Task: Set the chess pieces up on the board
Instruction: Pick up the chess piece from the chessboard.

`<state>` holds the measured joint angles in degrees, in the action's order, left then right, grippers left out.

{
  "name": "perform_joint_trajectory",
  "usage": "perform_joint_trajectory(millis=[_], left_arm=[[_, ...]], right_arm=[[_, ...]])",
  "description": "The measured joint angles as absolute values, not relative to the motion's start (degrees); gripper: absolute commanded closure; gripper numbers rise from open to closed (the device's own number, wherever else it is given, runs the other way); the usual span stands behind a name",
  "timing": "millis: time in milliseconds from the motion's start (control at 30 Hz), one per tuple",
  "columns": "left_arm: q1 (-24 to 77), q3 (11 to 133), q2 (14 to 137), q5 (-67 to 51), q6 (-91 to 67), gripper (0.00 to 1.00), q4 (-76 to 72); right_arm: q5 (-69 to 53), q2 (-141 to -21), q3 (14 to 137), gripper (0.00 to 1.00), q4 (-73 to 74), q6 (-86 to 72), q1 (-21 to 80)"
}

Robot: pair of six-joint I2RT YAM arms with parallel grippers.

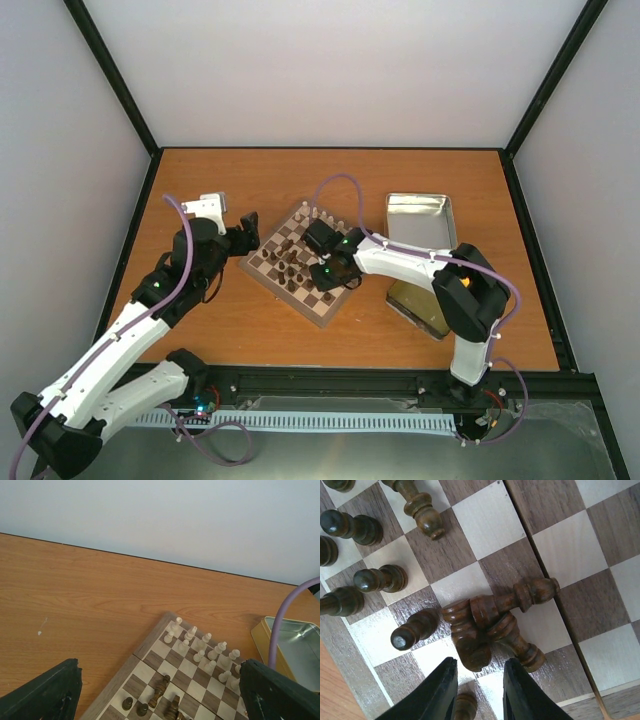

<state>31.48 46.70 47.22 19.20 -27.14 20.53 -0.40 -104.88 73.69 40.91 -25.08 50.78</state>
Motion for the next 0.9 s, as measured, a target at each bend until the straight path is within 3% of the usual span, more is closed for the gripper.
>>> perform_joint_trajectory(millis=[333, 667, 900], left_arm=[[31.48, 47.20, 47.72, 18.96, -27.14, 0.13, 20.23], [31.48, 47.20, 47.72, 18.83, -27.14, 0.13, 20.16], [31.48, 47.20, 47.72, 18.70, -27.11, 0.13, 20.16]], right_arm=[[3.90, -105.12, 73.78, 0.80, 42.13, -24.58, 50.78], [6.07, -105.80, 73.80, 0.74, 42.19, -20.12, 50.65], [5.39, -107.61, 74.00, 0.75, 41.50, -16.91, 50.02]])
